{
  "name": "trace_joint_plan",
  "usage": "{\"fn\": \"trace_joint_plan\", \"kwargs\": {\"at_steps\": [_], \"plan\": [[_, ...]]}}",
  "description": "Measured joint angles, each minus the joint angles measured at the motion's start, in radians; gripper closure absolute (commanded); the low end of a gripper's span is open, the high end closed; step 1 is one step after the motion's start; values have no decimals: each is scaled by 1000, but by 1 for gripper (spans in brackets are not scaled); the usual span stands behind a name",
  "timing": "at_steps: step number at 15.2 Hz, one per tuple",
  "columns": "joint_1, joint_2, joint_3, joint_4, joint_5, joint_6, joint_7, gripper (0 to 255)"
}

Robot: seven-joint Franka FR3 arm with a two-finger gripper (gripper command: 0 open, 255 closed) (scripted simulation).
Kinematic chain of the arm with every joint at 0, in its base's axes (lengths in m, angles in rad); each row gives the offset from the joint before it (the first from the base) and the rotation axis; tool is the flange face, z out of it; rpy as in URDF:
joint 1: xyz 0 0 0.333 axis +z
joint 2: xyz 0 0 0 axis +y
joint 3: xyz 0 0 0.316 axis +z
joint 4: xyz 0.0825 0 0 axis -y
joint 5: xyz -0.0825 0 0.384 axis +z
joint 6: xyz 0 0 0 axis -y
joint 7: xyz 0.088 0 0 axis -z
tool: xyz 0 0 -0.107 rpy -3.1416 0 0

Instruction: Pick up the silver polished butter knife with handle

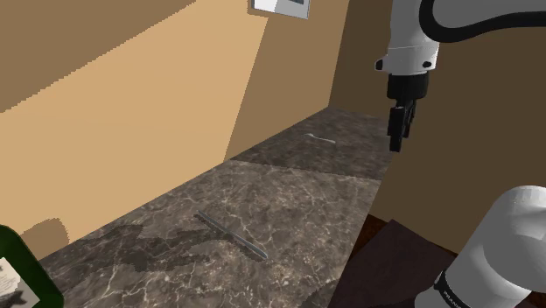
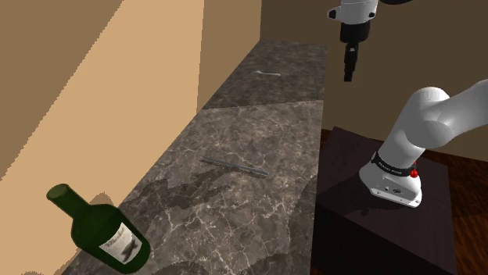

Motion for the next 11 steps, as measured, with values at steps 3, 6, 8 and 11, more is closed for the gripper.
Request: {"fn": "trace_joint_plan", "kwargs": {"at_steps": [3,6,8,11], "plan": [[7,24,17,-5,15,30,18,0],[24,69,59,-29,50,101,61,0],[35,129,94,-20,74,156,97,0],[52,201,142,-29,104,241,145,0]]}}
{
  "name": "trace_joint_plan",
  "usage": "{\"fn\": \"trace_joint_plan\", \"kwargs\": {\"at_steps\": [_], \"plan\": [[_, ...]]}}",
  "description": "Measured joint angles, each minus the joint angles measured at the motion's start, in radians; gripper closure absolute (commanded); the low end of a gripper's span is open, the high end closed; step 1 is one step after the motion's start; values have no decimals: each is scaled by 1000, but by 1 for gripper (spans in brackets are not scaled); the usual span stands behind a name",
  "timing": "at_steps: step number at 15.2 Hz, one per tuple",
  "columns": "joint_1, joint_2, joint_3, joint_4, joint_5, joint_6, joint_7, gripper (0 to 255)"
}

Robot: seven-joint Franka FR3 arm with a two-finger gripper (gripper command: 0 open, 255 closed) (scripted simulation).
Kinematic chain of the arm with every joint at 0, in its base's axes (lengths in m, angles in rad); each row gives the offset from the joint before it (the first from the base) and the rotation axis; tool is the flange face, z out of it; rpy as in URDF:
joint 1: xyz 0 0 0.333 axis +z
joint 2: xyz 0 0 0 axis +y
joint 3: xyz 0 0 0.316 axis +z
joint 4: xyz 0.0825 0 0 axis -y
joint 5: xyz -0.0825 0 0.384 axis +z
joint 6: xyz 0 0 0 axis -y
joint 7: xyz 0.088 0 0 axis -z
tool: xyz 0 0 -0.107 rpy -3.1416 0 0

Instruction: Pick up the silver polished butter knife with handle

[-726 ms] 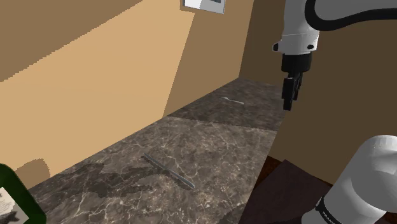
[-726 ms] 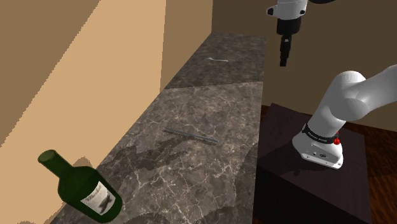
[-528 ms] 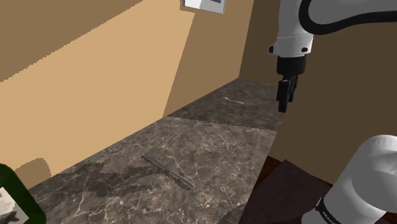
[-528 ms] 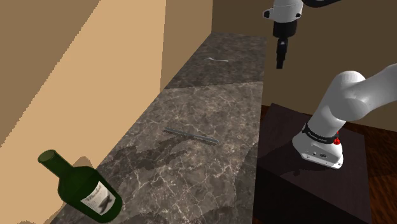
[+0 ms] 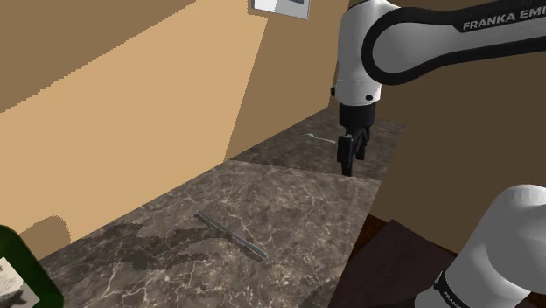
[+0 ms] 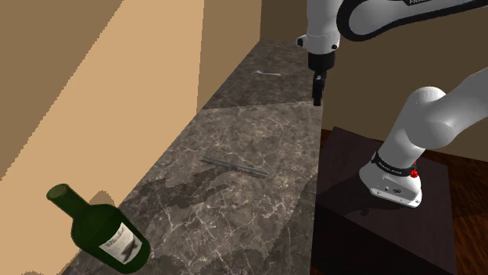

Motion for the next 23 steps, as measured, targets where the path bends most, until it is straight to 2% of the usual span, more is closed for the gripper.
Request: {"fn": "trace_joint_plan", "kwargs": {"at_steps": [6,10,15,19,23], "plan": [[22,177,88,46,28,142,92,0],[32,309,143,86,21,241,157,0],[48,495,205,177,-21,338,257,0],[68,646,233,276,-81,385,336,0],[110,819,244,403,-160,419,422,0]]}}
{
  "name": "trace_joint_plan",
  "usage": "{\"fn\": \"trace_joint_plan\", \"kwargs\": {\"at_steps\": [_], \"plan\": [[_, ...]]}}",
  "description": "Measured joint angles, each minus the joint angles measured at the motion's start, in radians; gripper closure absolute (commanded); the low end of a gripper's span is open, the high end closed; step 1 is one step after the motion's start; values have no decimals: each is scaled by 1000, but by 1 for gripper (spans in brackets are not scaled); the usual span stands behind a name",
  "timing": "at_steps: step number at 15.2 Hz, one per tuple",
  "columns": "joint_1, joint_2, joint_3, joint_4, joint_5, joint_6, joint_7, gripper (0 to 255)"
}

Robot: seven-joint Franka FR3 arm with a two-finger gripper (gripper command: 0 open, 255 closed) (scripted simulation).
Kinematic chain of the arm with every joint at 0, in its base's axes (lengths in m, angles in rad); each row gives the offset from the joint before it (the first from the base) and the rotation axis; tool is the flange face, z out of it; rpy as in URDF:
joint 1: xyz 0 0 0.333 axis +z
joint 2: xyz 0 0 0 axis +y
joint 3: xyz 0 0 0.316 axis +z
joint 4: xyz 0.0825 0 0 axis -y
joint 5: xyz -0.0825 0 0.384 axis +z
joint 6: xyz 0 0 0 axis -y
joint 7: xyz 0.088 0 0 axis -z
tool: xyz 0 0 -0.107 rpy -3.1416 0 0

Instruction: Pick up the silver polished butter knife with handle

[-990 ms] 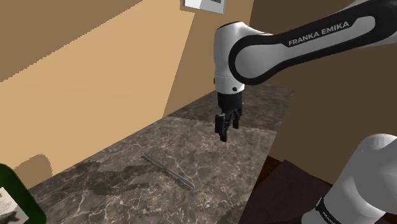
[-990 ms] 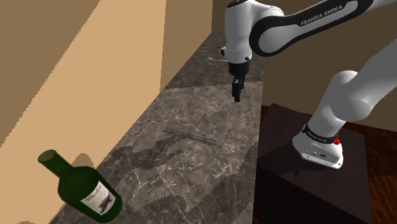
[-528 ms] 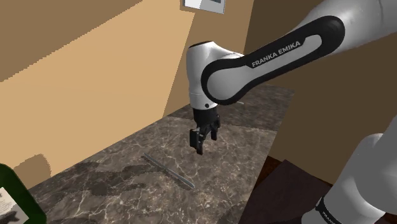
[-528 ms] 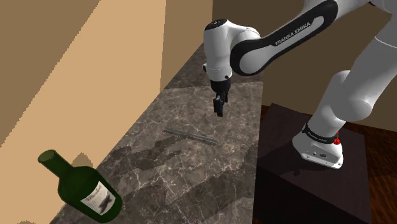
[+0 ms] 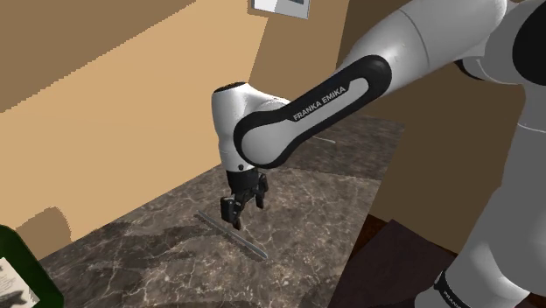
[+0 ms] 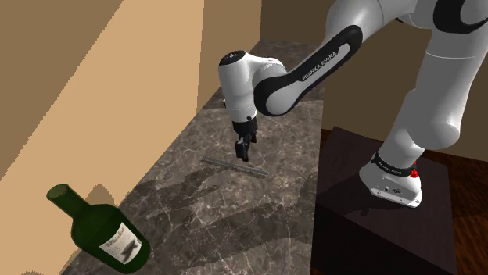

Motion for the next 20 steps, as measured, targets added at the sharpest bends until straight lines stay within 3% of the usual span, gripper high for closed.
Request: {"fn": "trace_joint_plan", "kwargs": {"at_steps": [4,11,12,20], "plan": [[39,116,-6,92,-53,16,51,0],[53,174,-19,74,-84,87,74,0],[54,176,-20,72,-86,92,75,255],[54,178,-21,70,-87,96,76,255]]}}
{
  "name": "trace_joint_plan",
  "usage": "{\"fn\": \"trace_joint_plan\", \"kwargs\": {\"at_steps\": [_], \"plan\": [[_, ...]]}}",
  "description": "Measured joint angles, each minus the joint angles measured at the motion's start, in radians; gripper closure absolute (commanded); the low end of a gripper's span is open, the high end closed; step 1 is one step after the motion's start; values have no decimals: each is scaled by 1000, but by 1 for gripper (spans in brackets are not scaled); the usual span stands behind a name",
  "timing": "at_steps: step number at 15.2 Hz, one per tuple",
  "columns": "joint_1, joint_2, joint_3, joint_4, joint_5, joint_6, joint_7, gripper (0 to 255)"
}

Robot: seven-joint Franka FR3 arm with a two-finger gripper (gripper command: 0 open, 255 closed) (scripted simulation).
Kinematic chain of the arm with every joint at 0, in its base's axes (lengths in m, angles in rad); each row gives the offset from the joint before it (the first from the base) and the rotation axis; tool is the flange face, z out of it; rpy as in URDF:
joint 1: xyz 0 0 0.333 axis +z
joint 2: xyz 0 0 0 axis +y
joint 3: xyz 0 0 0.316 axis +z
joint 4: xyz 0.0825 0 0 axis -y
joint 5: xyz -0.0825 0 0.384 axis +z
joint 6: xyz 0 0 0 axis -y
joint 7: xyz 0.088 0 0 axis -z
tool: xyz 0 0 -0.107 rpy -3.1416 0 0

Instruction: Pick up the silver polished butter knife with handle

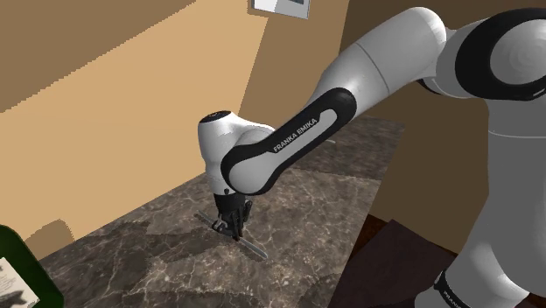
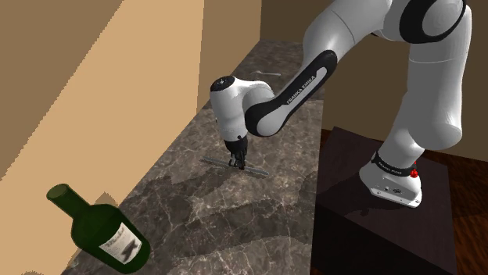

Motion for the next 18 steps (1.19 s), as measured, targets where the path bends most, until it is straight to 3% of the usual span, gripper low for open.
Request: {"fn": "trace_joint_plan", "kwargs": {"at_steps": [18], "plan": [[-21,-116,28,54,63,-158,-37,255]]}}
